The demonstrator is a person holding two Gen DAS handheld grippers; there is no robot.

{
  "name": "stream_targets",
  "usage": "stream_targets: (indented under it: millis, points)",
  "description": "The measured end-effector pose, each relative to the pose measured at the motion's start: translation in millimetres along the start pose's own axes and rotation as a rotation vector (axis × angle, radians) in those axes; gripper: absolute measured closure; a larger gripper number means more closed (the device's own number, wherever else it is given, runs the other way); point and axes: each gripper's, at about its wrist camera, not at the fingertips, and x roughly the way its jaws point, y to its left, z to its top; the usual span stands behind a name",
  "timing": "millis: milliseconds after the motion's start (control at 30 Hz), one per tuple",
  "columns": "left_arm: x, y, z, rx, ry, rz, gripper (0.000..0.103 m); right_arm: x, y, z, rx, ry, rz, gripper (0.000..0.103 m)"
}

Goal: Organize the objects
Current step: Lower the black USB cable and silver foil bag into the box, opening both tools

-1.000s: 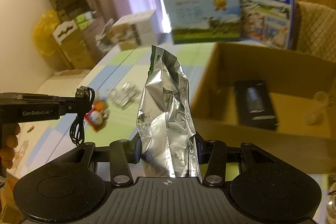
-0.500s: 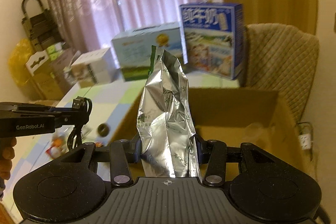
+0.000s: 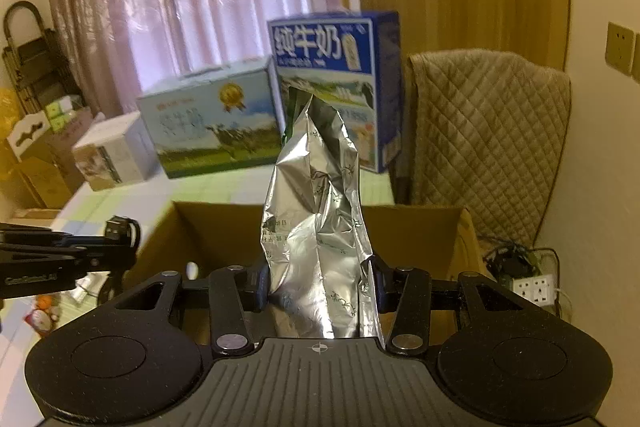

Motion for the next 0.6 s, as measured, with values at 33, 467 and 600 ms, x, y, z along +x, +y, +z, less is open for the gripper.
stream_targets:
  millis: [33, 467, 600]
  points:
    - [4.7, -0.8, -0.3, -0.003, 0.01, 0.004, 0.087, 4.2, -2.7, -1.4, 0.001, 0.007, -0.004, 0.06]
    - [43.1, -3.2, -6.4, -0.014, 0.092, 0.05, 0.087, 63.9, -27.5, -24.4, 0.046, 0.165, -0.027, 0.059]
    - [50.8, -2.2, -8.8, -0.016, 0.116, 0.058, 0.087, 78.9, -31.5, -30.1, 0.06, 0.229, -0.038, 0.057]
